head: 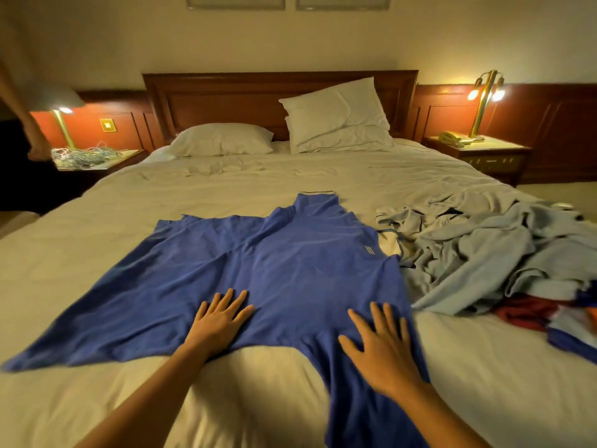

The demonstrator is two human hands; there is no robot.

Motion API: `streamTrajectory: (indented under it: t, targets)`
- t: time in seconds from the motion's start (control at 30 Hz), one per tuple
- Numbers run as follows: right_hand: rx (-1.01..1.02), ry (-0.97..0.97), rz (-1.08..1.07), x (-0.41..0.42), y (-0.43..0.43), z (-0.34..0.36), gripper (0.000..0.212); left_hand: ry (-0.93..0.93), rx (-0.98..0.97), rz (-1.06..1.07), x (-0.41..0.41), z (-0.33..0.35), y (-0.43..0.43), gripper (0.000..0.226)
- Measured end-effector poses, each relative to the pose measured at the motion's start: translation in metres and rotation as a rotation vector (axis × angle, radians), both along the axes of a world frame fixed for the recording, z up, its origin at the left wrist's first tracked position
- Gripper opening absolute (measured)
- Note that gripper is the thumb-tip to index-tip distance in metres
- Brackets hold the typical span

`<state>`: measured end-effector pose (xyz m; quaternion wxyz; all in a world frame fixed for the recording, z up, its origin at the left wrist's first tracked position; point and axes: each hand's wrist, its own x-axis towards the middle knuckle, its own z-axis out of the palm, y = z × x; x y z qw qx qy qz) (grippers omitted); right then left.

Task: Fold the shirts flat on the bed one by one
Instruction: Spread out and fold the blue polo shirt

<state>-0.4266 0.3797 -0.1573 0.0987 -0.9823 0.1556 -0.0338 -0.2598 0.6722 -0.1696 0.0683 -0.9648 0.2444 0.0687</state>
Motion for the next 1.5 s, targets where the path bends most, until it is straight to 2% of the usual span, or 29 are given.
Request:
streamTrajectory:
  t: [0.1,0.2,0.3,0.43,0.47,0.5,0.57,0.7,0.73,0.8,0.87,0.93,1.03,1.1,1.23,1.37,1.43,1.5]
  targets:
    - [0.077,0.016,0.157,-0.03,0.019,-0.004,0.067,0.016,0.053,-0.04,-0.02,0.003,0.022,0.055]
    - [0.185,-0.123,0.232,-0.055,0.029,0.01,0.075,0.033,0.061,-0.023,-0.035,0.01,0.043,0.054]
    - [0.011,-0.118,0.344,-0.063,0.044,0.021,0.068,0.052,0.071,-0.008,-0.044,0.017,0.066,0.055]
    - [-0.35,-0.232,0.302,-0.053,0.066,0.041,0.028,0.129,0.066,0.06,-0.047,0.024,0.095,0.056]
    - [-0.369,-0.201,0.29,-0.049,0.071,0.047,0.022,0.147,0.052,0.083,-0.046,0.025,0.103,0.055]
    - [-0.331,-0.157,0.308,-0.043,0.074,0.051,0.021,0.17,0.014,0.121,-0.044,0.025,0.112,0.054]
    - [-0.125,-0.036,0.376,-0.034,0.079,0.063,0.021,0.206,-0.053,0.189,-0.038,0.025,0.131,0.053]
    - [0.604,0.319,0.451,-0.03,0.075,0.085,0.03,0.202,-0.028,0.217,-0.028,0.023,0.16,0.056]
    - [0.676,0.335,0.417,-0.031,0.072,0.083,0.031,0.205,-0.029,0.223,-0.026,0.023,0.162,0.056]
    - [0.602,0.156,0.316,-0.031,0.062,0.074,0.026,0.216,-0.041,0.227,-0.027,0.023,0.161,0.056]
    - [0.323,-0.037,0.127,-0.031,0.045,0.057,0.014,0.216,-0.049,0.236,-0.031,0.022,0.158,0.056]
    - [0.142,-0.027,-0.135,-0.037,0.031,0.046,0.042,0.217,-0.053,0.252,-0.036,0.021,0.154,0.058]
    - [0.085,0.015,-0.362,-0.048,0.022,0.033,0.064,0.233,-0.052,0.275,-0.04,0.027,0.147,0.06]
    - [0.059,0.006,-0.387,-0.051,0.022,0.029,0.066,0.242,-0.06,0.309,-0.041,0.031,0.144,0.06]
    - [0.238,-0.006,-0.287,-0.051,0.01,0.038,0.061,0.252,-0.11,0.343,-0.041,0.041,0.141,0.056]
    - [0.298,0.11,-0.158,-0.049,-0.012,0.05,0.057,0.011,-0.258,0.41,-0.043,0.064,0.147,0.045]
    - [0.294,0.124,-0.155,-0.048,-0.024,0.057,0.055,-0.098,-0.218,0.459,-0.042,0.068,0.162,0.041]
    - [0.325,0.083,-0.183,-0.048,-0.035,0.062,0.051,-0.143,-0.191,0.556,-0.039,0.068,0.181,0.049]
